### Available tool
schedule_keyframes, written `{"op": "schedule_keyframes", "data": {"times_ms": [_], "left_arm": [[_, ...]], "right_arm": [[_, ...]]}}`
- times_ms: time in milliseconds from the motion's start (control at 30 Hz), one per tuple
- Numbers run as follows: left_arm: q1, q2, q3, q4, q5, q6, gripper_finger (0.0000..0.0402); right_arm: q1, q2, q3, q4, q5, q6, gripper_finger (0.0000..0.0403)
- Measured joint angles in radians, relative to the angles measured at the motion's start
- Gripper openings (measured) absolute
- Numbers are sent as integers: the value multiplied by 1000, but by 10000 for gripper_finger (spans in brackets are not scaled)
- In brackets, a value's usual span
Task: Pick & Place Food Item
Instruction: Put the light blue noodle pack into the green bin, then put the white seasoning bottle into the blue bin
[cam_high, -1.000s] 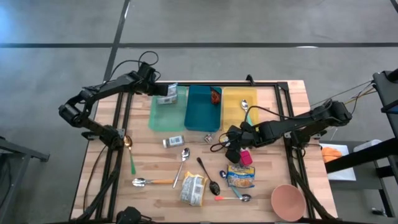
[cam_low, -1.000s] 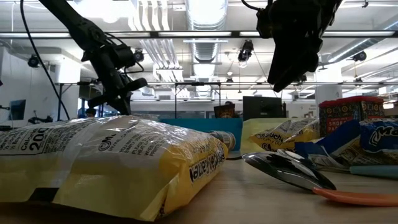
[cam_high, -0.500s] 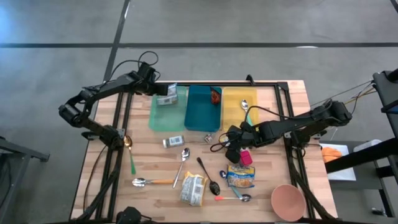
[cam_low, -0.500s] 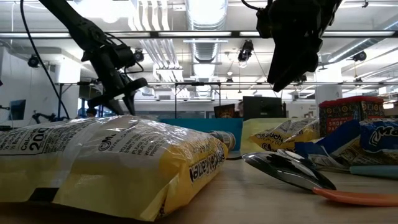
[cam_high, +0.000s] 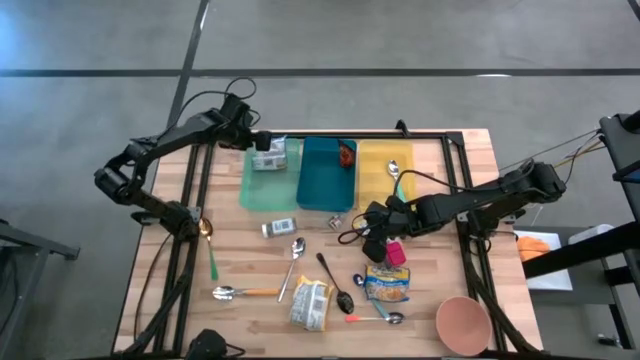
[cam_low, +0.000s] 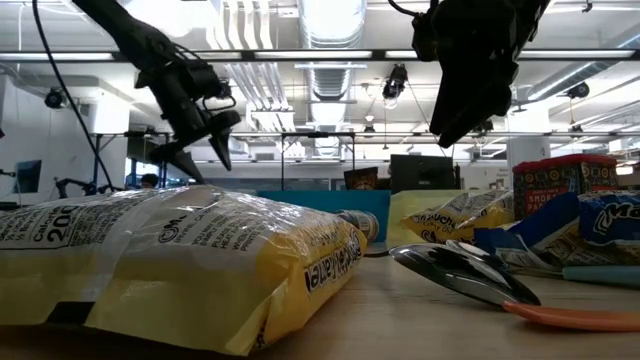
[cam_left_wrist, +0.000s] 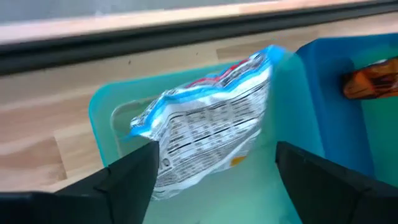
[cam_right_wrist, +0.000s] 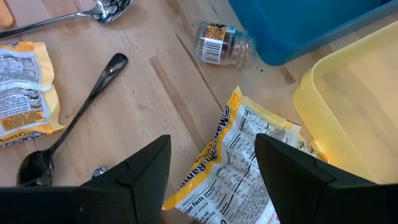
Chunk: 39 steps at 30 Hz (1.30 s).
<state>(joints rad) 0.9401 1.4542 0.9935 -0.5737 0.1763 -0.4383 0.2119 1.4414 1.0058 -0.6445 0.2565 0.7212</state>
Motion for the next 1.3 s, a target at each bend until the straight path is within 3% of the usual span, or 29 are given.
{"op": "schedule_keyframes", "data": {"times_ms": [200, 333, 433, 533, 700, 833, 1000, 1167, 1300], "left_arm": [[-1, -1, 90, -101, 4, 3, 348], [-12, -26, 121, -175, 108, 46, 348], [-69, -84, 95, -205, 185, 65, 348], [-171, -168, 42, -218, 190, 76, 348], [-400, -332, -63, -209, 96, 47, 348], [-592, -447, -163, -194, -1, -74, 348], [-799, -561, -338, -41, -61, -208, 348], [-950, -588, -467, 64, -146, -305, 346], [-999, -568, -513, 68, -178, -345, 324]], "right_arm": [[0, 0, 0, 0, 0, 2, 231], [0, 0, 0, 0, 2, 9, 231], [0, 0, 0, 0, 17, 31, 231], [0, 0, 0, 15, 34, 40, 231], [-1, -8, 0, 51, 34, 19, 231], [-4, -8, 0, 51, 34, 4, 231], [-7, -6, 1, 52, 34, 0, 231], [-7, -6, 1, 52, 34, 0, 231], [-7, -6, 1, 52, 33, 0, 231]]}}
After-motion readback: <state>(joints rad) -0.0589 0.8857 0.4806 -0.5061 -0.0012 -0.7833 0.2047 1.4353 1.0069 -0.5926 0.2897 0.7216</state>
